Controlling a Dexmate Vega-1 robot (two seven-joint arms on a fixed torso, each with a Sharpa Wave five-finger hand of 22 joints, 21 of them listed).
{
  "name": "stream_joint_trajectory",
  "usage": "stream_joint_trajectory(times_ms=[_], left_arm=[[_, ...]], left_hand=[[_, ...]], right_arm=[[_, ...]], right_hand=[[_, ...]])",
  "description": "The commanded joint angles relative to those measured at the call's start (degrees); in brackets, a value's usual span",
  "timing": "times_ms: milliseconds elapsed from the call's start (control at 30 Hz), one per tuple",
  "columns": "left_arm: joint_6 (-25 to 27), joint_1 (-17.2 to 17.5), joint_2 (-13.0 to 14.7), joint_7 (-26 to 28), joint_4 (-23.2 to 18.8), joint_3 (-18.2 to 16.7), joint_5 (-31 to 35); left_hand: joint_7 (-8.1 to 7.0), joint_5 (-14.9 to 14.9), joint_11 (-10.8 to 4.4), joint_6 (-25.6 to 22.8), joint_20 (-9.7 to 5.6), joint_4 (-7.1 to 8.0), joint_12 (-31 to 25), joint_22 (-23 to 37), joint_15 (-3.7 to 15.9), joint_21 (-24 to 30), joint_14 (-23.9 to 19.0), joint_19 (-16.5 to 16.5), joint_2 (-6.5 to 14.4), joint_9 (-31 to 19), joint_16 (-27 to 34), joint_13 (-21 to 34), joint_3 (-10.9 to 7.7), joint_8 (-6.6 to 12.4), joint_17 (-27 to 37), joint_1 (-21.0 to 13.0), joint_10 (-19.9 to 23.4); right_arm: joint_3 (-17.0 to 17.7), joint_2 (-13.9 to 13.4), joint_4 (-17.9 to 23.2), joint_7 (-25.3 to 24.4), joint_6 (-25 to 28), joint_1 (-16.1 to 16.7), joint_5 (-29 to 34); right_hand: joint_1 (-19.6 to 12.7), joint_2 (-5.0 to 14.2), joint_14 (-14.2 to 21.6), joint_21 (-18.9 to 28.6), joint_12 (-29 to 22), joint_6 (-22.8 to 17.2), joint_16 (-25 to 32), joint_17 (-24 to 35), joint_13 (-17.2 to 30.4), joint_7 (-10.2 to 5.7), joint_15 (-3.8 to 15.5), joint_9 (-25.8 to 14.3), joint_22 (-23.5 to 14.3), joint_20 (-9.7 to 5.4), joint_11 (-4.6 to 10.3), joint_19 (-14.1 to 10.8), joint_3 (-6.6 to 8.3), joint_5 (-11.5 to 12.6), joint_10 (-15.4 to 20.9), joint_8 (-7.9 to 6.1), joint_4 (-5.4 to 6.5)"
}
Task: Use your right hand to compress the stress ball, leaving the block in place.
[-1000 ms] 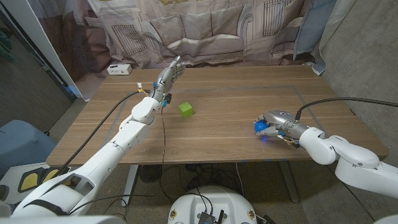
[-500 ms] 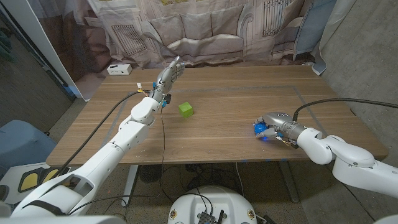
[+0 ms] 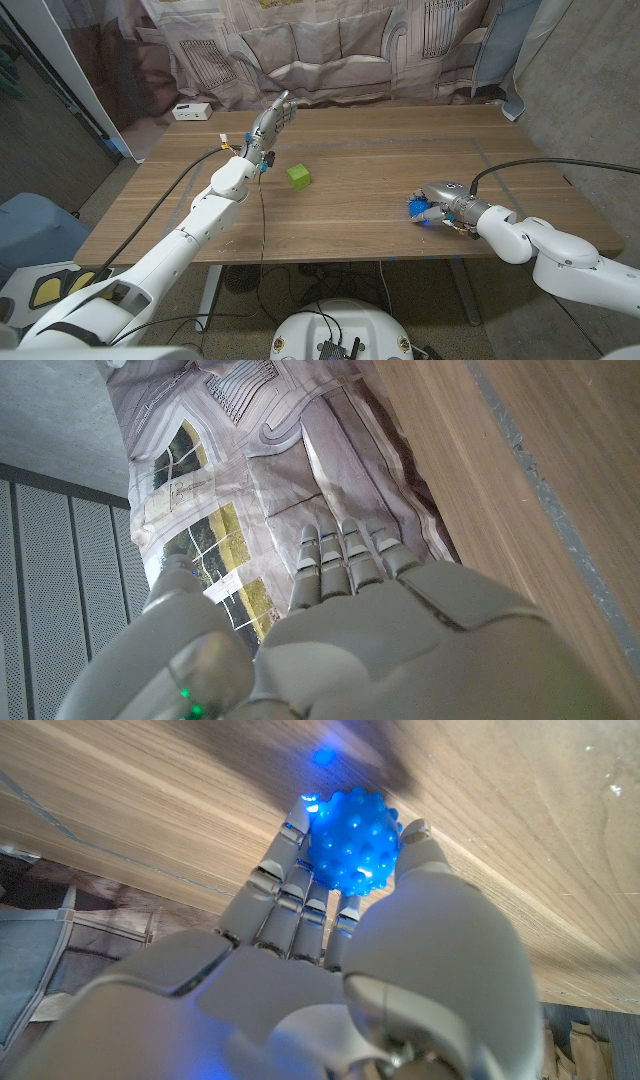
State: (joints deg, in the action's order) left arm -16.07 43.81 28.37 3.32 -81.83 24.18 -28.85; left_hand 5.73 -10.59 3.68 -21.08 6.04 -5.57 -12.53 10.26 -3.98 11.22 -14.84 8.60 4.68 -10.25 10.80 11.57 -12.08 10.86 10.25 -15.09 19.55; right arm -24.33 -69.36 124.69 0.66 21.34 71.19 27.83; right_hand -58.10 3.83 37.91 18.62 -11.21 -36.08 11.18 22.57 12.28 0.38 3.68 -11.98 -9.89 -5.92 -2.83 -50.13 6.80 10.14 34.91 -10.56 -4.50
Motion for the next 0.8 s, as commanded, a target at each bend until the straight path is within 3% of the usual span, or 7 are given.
stream_joint_trajectory(times_ms=[33, 267, 533, 800], left_arm=[[-0.13, 0.02, -0.12, -0.13, 0.33, 0.02, -0.18], [-0.68, 0.11, -0.25, -0.15, 0.59, -0.09, -0.22], [-0.60, 0.23, -0.22, -0.25, 0.73, -0.19, -0.50], [-0.66, -0.04, -0.33, -0.62, 1.22, -0.07, -0.61]], left_hand=[[0.04, 0.14, -0.13, -0.42, 0.26, -0.30, 0.09, 0.08, 0.05, 0.17, -0.44, -0.02, 0.32, -0.29, 0.09, 0.29, 0.02, 0.16, 0.16, 0.22, -0.02], [0.03, 0.14, -0.14, -0.38, 0.29, -0.32, 0.09, 0.08, 0.05, 0.15, -0.46, -0.08, 0.33, -0.29, 0.10, 0.29, -0.01, 0.14, 0.16, 0.23, -0.02], [0.02, 0.14, -0.16, -0.38, 0.31, -0.34, 0.06, 0.08, 0.07, 0.14, -0.46, -0.14, 0.33, -0.29, 0.09, 0.29, -0.03, 0.14, 0.16, 0.26, 0.04], [0.07, 0.14, -0.14, -0.40, 0.25, -0.35, 0.06, 0.08, 0.07, 0.17, -0.46, -0.08, 0.34, -0.29, 0.10, 0.29, -0.05, 0.15, 0.16, 0.28, 0.05]], right_arm=[[-0.96, -0.55, 0.47, -0.03, 1.58, -0.50, 0.64], [-0.85, -0.96, 1.36, -0.21, 3.31, -0.05, 0.99], [-1.23, -1.27, 1.64, 0.48, 3.93, -0.40, 0.94], [-1.58, -1.54, 1.92, 0.89, 4.59, -0.75, 1.43]], right_hand=[[1.04, -0.31, -1.35, -0.71, 0.26, 1.27, -0.45, -0.19, 0.06, -0.10, 0.32, -0.12, -0.12, 0.50, 0.28, 1.18, -0.38, 0.27, -1.08, 0.22, -0.05], [2.34, -1.74, -6.21, -2.91, 0.23, 2.96, -1.21, -1.10, 0.08, -0.62, -0.55, -0.11, -0.09, 1.52, 0.86, 4.78, -0.98, 0.57, -2.91, -0.03, -0.38], [3.09, -2.36, -8.98, -4.19, 0.31, 5.21, -1.27, -1.81, 0.08, -0.97, -1.16, -0.10, -0.05, 2.04, 1.01, 6.49, -1.20, 1.15, -4.44, 0.22, -0.53], [4.19, -2.86, -11.76, -5.52, 0.44, 7.37, -1.21, -2.58, 0.10, -2.32, -1.96, -0.12, -0.01, 3.04, 1.35, 8.27, -1.46, 1.61, -6.46, 0.21, -0.49]])
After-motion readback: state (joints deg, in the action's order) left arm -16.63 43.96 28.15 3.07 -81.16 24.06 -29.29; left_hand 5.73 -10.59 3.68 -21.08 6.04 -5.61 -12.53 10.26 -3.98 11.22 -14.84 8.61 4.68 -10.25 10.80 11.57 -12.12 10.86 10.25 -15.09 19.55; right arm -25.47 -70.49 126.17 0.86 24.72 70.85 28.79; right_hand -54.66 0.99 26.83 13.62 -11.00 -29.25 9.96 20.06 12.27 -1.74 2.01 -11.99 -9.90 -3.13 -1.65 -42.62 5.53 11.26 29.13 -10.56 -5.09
